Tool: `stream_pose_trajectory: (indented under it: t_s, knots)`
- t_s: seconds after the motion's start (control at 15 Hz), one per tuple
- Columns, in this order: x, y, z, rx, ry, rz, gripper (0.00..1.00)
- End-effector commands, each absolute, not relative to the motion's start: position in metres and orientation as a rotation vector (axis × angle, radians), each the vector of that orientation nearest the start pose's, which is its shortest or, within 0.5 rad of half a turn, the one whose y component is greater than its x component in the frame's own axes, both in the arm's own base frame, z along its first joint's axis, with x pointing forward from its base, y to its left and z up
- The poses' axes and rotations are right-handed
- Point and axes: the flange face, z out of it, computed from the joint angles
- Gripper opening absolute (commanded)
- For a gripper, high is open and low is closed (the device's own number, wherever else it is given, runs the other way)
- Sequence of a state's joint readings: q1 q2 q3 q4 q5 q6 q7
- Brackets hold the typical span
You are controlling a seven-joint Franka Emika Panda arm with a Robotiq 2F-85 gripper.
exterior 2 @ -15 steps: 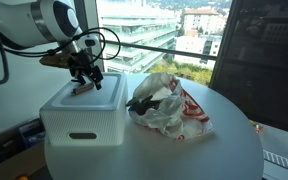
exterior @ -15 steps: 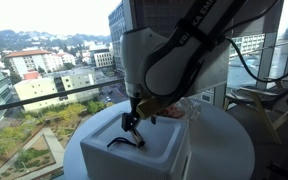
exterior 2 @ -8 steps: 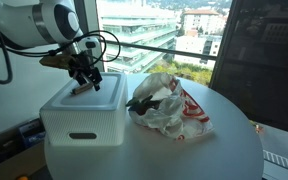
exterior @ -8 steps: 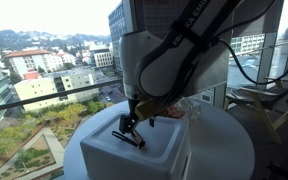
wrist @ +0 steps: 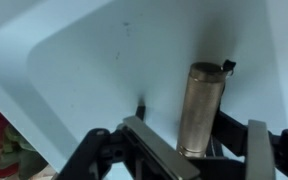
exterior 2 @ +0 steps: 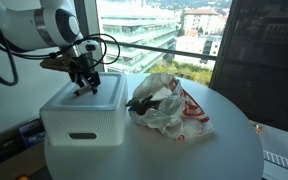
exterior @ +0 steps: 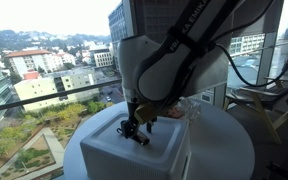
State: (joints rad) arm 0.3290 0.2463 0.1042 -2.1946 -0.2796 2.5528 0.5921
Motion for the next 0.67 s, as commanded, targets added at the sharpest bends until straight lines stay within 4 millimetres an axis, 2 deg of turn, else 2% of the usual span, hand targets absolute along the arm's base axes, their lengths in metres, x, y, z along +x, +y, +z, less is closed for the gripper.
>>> stream_pose_trajectory:
  t_s: [0.0,0.2,0.27,0.33,0.47,0.6]
  knots:
    - [0.520,0.243,0.289,-3.202,-0.111,-0.301,0.37]
    - [0.528,0.237,0.310,-3.201,-0.063,-0.395,0.13]
    - [0.530,0.233,0.316,-3.192,-0.033,-0.419,0.11]
    - [0.534,0.228,0.322,-3.184,-0.001,-0.440,0.16]
    - [0.541,0.215,0.337,-3.157,0.094,-0.480,0.16]
    - [0.552,0.196,0.355,-3.127,0.209,-0.535,0.16]
